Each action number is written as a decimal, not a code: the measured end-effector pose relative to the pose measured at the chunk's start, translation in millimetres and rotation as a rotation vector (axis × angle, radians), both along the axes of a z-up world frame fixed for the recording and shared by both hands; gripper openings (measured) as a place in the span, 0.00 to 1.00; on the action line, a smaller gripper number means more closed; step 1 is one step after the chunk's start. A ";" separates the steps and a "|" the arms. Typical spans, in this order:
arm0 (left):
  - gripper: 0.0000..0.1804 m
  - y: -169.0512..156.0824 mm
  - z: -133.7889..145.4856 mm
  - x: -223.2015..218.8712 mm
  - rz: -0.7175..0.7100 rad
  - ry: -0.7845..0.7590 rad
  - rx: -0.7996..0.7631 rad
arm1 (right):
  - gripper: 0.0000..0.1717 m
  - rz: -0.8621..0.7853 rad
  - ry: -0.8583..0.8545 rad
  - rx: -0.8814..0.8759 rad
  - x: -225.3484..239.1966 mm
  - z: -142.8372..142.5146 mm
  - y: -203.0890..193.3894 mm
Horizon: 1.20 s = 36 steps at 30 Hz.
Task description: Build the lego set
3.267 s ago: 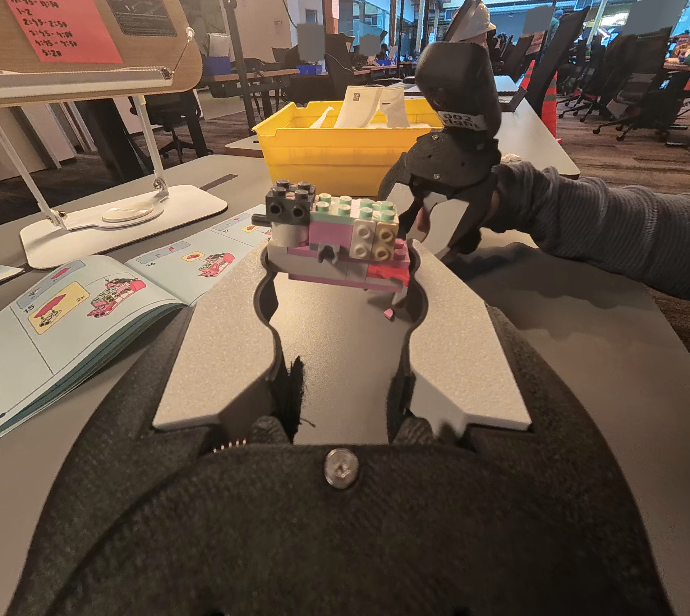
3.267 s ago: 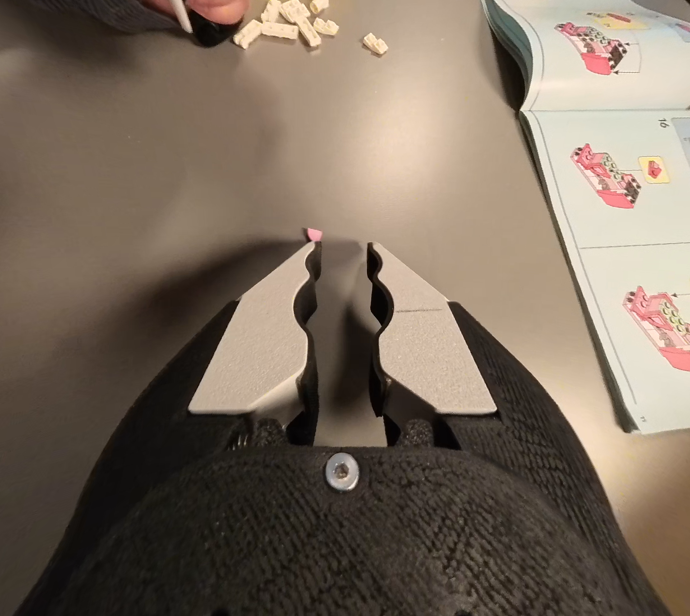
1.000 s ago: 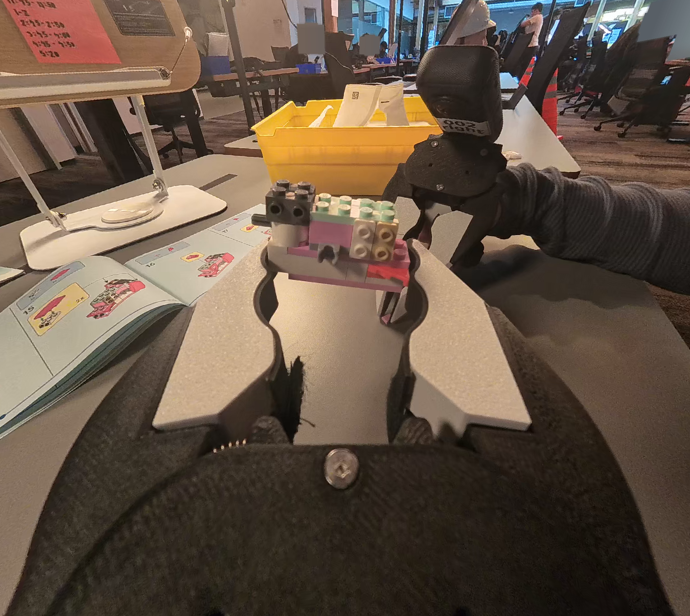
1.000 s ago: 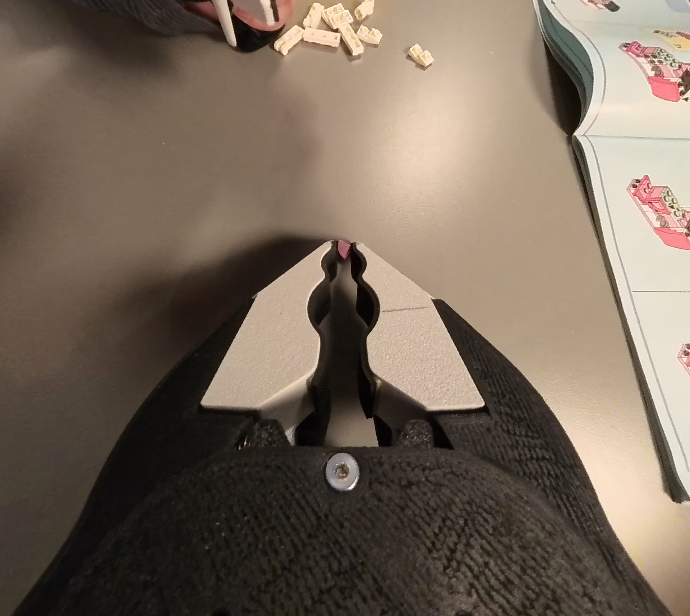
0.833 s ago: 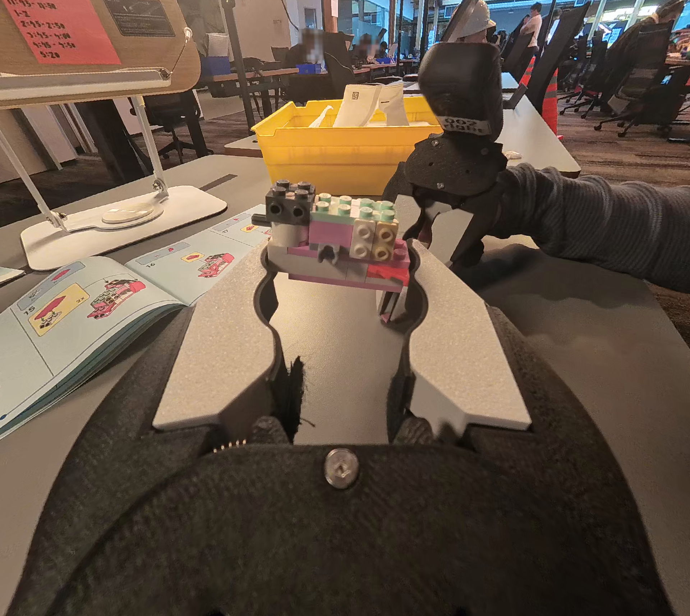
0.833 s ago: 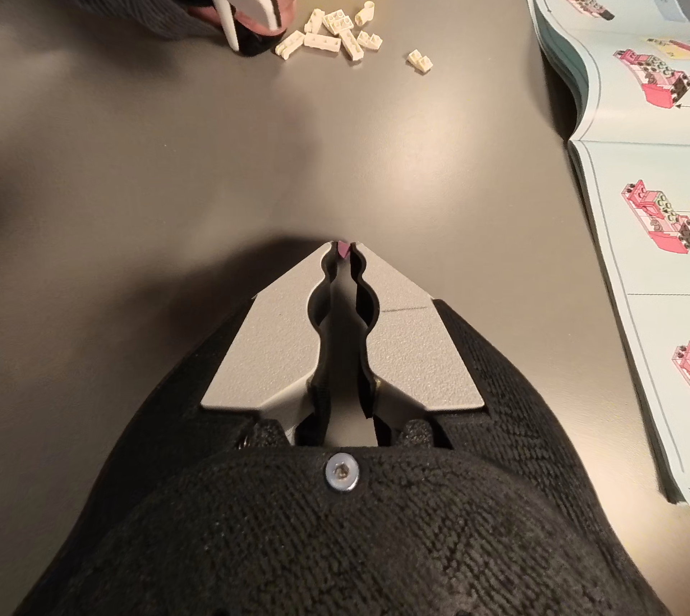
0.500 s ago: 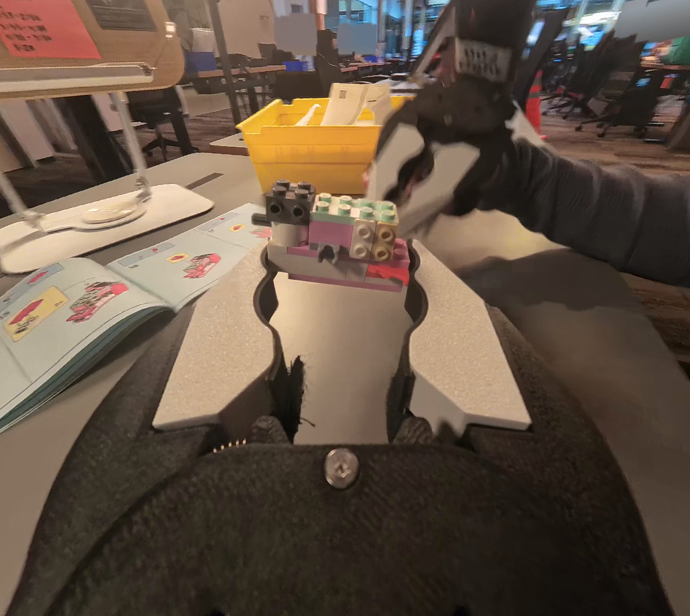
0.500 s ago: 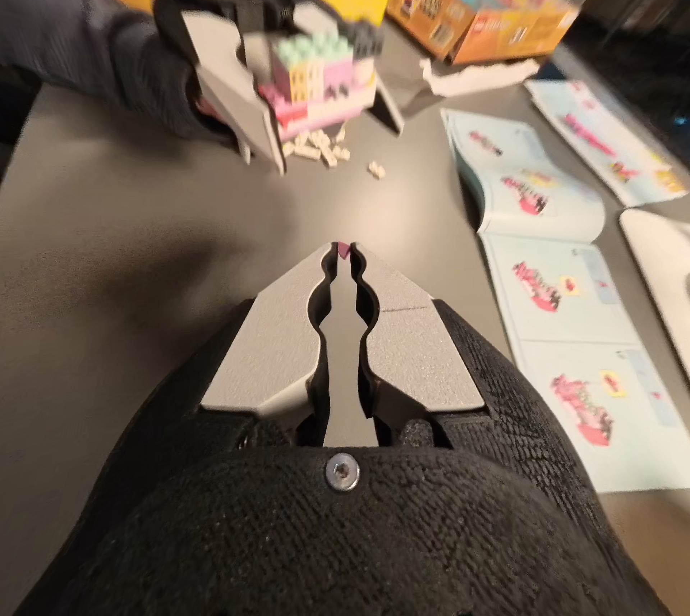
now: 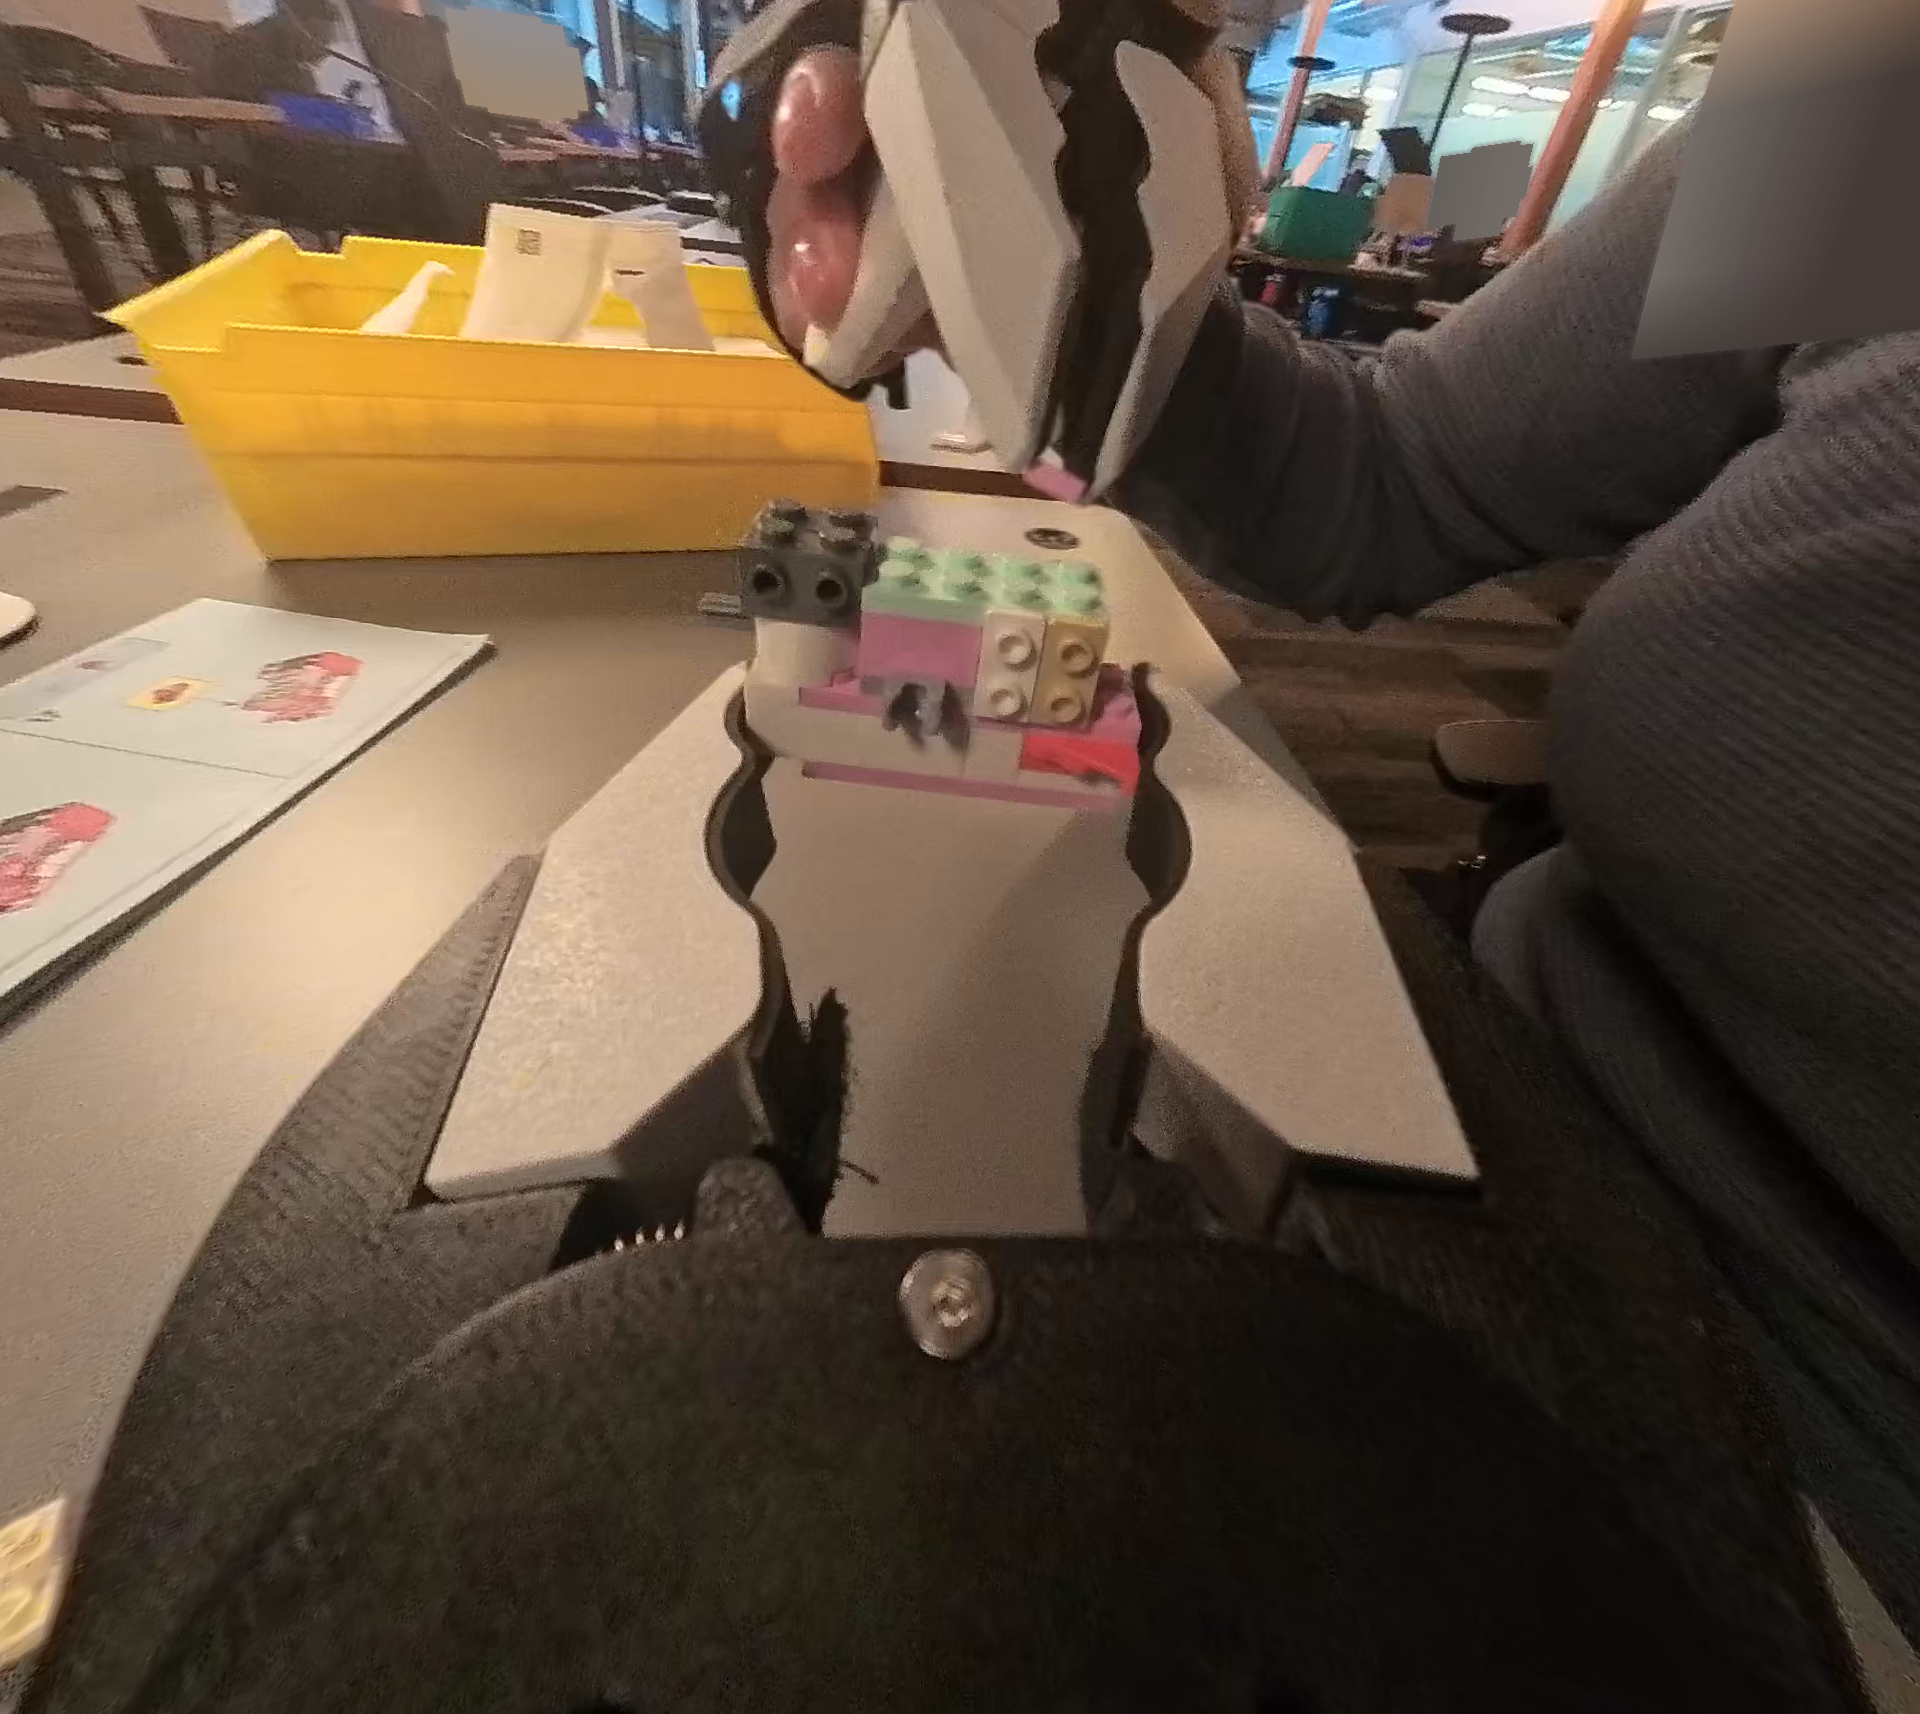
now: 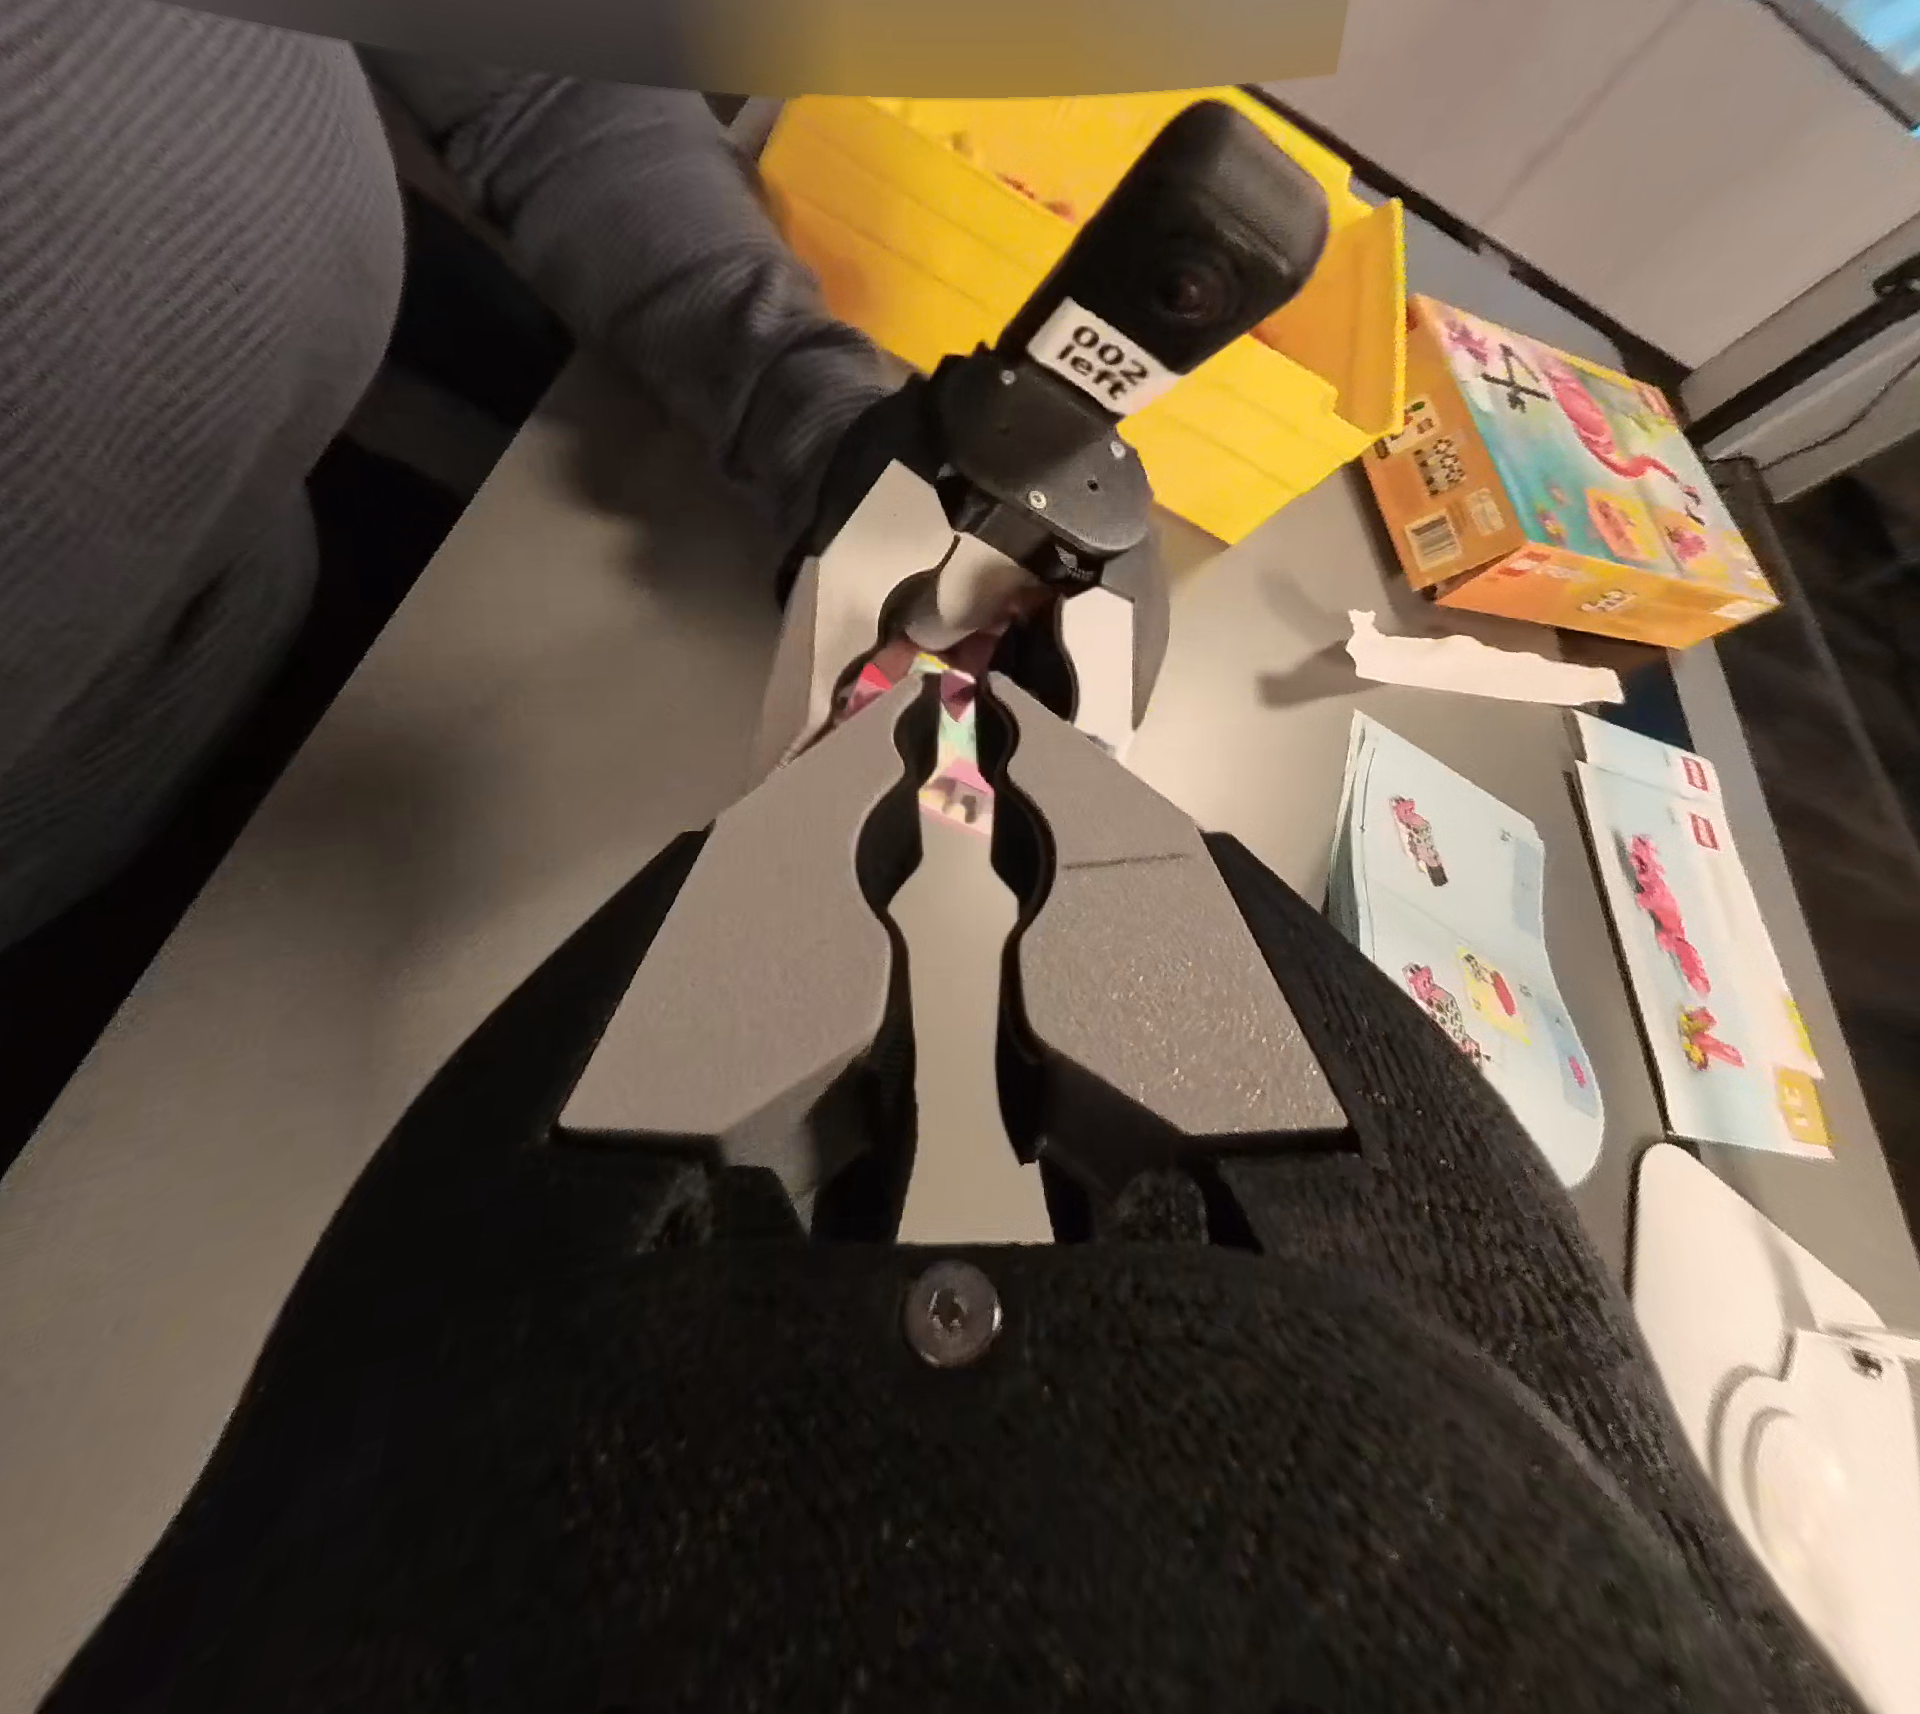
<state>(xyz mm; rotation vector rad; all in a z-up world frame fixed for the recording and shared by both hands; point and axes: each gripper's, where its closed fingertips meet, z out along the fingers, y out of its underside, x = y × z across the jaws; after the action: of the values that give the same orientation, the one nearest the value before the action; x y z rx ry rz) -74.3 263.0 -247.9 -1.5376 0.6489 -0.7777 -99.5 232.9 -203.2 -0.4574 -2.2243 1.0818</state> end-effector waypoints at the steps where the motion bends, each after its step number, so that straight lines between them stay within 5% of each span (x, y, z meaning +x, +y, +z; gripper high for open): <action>1: 0.38 -1.2 -0.6 1.9 -0.014 -0.001 -0.006 | 0.02 -0.003 -0.008 0.013 -1.4 -1.5 0.4; 17: 0.38 -15.2 -6.7 19.7 -0.133 0.042 -0.020 | 0.02 0.056 -0.182 0.125 4.3 -15.7 -0.4; 36: 0.38 -16.1 -9.5 23.3 -0.138 0.063 -0.009 | 0.04 0.042 -0.200 0.131 7.6 -17.3 -0.8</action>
<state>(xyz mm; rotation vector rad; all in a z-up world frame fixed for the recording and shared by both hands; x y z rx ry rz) -51.0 246.9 -257.3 -1.5424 0.8061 -0.8396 -91.9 232.1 -220.5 -0.4826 -2.4731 0.9388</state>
